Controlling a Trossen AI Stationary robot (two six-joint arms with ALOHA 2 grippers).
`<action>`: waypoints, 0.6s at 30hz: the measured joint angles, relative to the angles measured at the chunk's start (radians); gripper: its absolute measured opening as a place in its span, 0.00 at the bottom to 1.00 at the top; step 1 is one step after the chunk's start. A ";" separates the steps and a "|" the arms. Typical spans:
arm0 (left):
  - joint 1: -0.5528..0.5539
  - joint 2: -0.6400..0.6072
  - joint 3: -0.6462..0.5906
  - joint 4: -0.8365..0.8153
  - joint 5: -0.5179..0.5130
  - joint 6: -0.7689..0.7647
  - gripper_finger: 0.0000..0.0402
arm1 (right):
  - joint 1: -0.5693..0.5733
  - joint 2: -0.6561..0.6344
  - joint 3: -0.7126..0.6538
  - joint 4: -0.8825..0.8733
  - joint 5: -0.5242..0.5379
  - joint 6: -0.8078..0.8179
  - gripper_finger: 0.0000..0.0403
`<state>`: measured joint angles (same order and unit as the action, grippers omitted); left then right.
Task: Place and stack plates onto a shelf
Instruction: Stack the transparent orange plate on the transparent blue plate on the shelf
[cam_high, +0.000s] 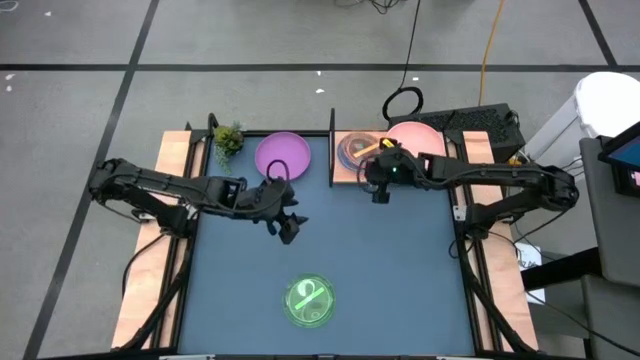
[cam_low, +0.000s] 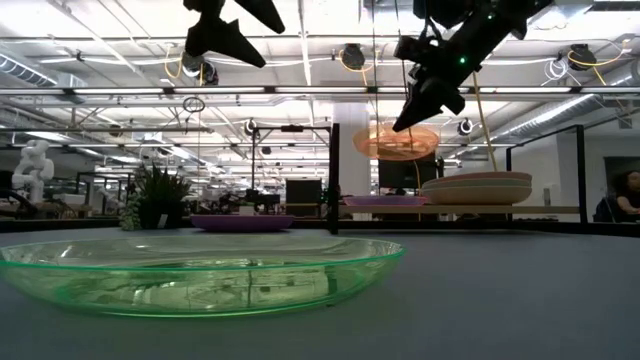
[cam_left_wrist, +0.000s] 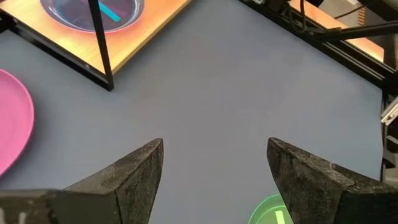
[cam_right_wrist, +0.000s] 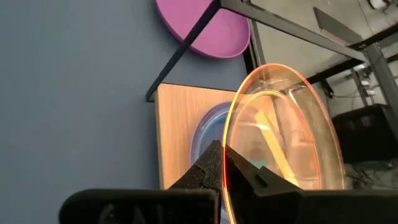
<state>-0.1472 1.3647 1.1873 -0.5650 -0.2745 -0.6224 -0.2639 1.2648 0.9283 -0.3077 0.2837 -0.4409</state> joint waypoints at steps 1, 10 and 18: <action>0.006 0.000 0.000 -0.001 0.009 0.000 0.72 | -0.016 0.001 0.000 0.004 -0.022 -0.016 0.00; 0.027 0.000 0.000 0.011 0.016 0.004 0.72 | -0.114 0.084 -0.001 0.106 -0.147 -0.080 0.00; 0.028 0.000 0.000 0.017 0.016 -0.008 0.72 | -0.128 0.165 -0.001 0.172 -0.188 -0.080 0.00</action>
<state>-0.1188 1.3647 1.1870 -0.5478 -0.2586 -0.6304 -0.3923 1.4299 0.9272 -0.1359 0.0953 -0.5213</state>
